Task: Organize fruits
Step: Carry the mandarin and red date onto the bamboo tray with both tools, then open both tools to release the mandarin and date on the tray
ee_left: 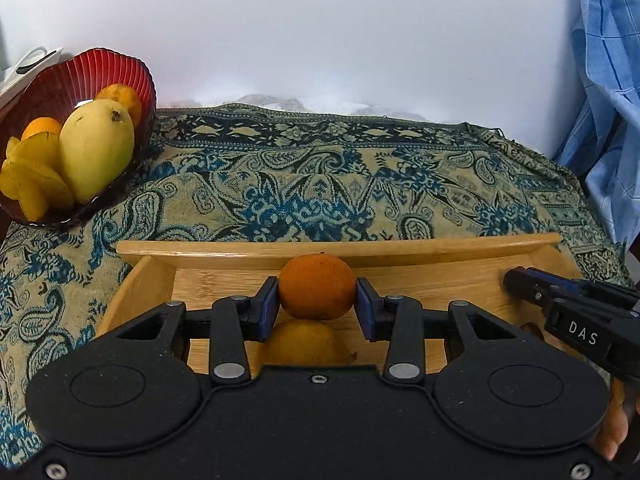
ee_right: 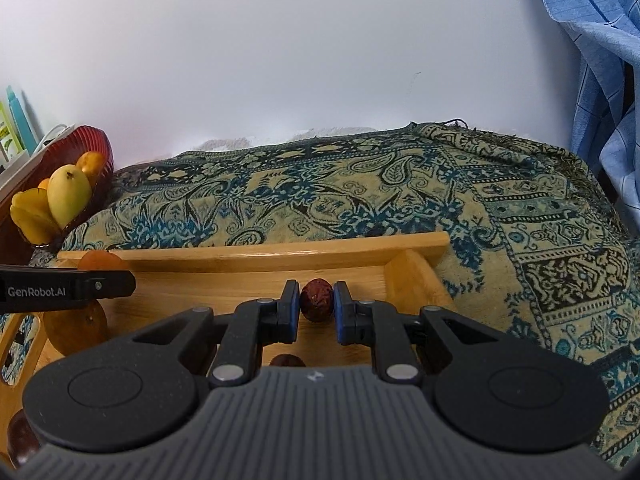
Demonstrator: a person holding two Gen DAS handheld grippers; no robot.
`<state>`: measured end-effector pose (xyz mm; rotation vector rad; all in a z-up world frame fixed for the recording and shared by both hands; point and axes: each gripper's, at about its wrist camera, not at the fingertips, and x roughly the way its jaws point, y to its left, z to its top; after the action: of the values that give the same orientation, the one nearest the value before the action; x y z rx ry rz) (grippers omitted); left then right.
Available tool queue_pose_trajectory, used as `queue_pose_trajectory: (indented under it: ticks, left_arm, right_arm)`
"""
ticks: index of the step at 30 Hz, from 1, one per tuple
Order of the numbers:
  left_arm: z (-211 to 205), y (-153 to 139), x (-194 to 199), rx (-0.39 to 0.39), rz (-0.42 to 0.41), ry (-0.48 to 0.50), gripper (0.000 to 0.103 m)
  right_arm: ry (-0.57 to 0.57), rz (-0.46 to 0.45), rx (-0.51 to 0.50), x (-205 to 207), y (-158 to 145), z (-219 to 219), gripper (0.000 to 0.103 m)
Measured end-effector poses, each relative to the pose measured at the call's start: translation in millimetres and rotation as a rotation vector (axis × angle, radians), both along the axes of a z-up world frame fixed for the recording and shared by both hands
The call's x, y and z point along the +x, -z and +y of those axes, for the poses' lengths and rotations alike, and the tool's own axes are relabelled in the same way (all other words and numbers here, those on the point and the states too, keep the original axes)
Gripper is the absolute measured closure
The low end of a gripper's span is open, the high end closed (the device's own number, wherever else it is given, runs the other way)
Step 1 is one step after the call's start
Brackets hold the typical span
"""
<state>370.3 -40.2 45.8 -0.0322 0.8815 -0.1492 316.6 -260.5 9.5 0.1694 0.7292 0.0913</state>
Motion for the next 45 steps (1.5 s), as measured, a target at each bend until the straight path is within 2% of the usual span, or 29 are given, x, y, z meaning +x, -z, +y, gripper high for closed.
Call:
queue_pose_trajectory:
  ticks: [8, 15, 18, 22, 26, 27, 29, 31, 35, 40, 45]
  left_arm:
    - [6, 7, 3, 0.021, 0.016, -0.021, 0.065]
    - [8, 8, 2, 0.008, 0.012, -0.017, 0.065]
    - [6, 8, 2, 0.018, 0.009, -0.007, 0.065]
    - [5, 6, -1, 0.009, 0.000, 0.002, 0.061]
    - [5, 3, -5, 0.000, -0.005, 0.003, 0.056]
    - [5, 3, -6, 0.000, -0.007, 0.003, 0.054]
    - [6, 1, -10, -0.006, -0.010, 0.007, 0.049]
    - [7, -3, -16, -0.020, -0.020, 0.017, 0.038]
    - [7, -12, -30, -0.015, -0.055, 0.037, 0.024]
    - [7, -25, -54, 0.014, -0.099, 0.052, 0.019]
    - [8, -36, -83, 0.018, -0.143, 0.082, 0.016]
  right_arm:
    - [-0.001, 0.001, -0.002, 1, 0, 2, 0.083]
    - [0.001, 0.001, -0.002, 1, 1, 1, 0.082]
    - [0.006, 0.000, 0.001, 0, 1, 0, 0.080]
    - [0.014, 0.000, 0.004, -1, 0, -1, 0.070]
    - [0.023, -0.005, 0.009, -3, -1, -2, 0.069]
    - [0.024, -0.012, 0.011, -4, -2, -2, 0.060]
    - [0.029, -0.036, 0.022, -8, -5, -4, 0.050]
    - [0.034, -0.060, 0.034, -12, -9, -6, 0.036]
    - [0.028, -0.096, 0.003, -21, -16, -4, 0.028]
    - [0.046, -0.157, 0.025, -41, -27, -4, 0.016]
    - [0.034, -0.216, 0.004, -69, -41, 4, 0.013]
